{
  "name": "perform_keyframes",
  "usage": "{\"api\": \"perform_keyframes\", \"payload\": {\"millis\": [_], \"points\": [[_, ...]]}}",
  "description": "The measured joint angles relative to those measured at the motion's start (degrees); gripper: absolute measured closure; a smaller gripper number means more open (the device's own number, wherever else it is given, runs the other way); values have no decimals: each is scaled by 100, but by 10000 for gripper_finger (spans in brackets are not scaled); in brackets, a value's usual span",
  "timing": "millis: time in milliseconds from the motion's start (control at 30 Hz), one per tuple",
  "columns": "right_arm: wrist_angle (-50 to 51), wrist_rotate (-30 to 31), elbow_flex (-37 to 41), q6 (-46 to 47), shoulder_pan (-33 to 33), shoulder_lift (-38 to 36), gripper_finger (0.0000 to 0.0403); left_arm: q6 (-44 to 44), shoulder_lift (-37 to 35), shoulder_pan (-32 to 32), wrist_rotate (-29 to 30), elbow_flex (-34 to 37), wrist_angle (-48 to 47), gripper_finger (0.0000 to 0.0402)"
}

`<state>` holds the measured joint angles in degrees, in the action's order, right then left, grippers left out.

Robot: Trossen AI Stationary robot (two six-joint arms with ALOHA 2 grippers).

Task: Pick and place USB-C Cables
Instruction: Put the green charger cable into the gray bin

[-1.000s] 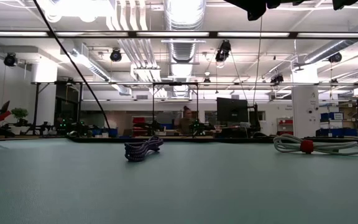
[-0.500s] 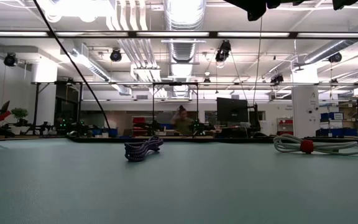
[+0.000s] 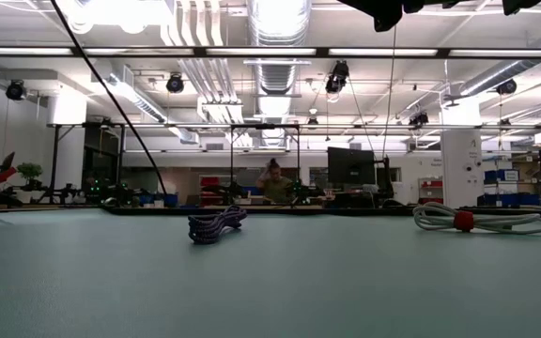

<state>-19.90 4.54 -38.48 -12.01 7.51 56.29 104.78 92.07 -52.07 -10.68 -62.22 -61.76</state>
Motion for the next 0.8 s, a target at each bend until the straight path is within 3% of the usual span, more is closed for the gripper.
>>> {"api": "perform_keyframes", "payload": {"millis": [800], "points": [[-2,0,0,-2,0,0,211,-36,-2,-2,0,53,-72,400]]}}
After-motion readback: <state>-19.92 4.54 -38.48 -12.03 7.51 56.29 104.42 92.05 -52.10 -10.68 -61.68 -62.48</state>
